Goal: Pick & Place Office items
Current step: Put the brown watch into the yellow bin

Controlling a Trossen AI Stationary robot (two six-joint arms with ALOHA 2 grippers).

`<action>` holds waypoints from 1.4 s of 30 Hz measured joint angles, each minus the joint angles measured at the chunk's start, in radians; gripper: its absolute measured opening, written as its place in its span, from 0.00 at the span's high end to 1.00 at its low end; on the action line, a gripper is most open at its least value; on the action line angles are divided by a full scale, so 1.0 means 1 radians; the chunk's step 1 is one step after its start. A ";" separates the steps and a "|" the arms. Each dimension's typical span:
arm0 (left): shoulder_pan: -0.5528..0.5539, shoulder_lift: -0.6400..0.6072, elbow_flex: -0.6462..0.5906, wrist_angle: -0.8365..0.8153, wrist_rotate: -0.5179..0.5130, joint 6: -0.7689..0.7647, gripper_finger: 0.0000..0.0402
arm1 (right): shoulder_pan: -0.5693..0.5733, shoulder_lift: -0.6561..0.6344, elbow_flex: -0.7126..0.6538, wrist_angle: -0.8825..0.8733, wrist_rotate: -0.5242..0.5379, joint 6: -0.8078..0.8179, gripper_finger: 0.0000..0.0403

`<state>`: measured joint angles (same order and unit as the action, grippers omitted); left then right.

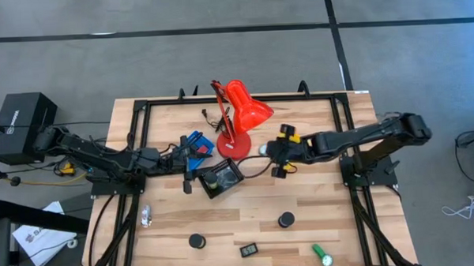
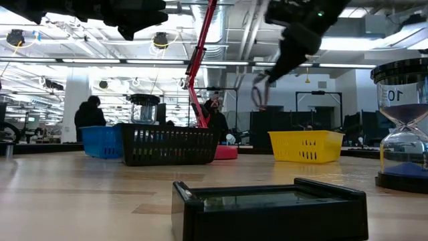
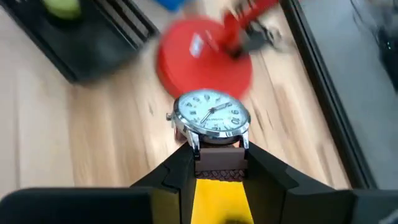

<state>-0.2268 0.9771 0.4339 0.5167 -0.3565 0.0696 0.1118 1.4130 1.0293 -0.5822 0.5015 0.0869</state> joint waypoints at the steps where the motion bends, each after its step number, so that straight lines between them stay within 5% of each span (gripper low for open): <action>1: 0.000 0.000 0.000 0.000 0.000 0.000 0.58 | -0.002 -0.008 0.001 -0.044 0.004 0.039 0.74; 11: 0.000 0.000 0.000 0.001 0.001 -0.001 0.60 | -0.009 -0.053 -0.008 -0.456 -0.002 0.420 0.74; 42: -0.025 0.000 0.000 0.001 0.004 -0.008 0.60 | -0.038 0.005 -0.071 -0.263 -0.029 0.520 0.74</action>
<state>-0.2520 0.9771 0.4343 0.5175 -0.3523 0.0620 0.0738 1.4179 0.9581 -0.8448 0.4727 0.6071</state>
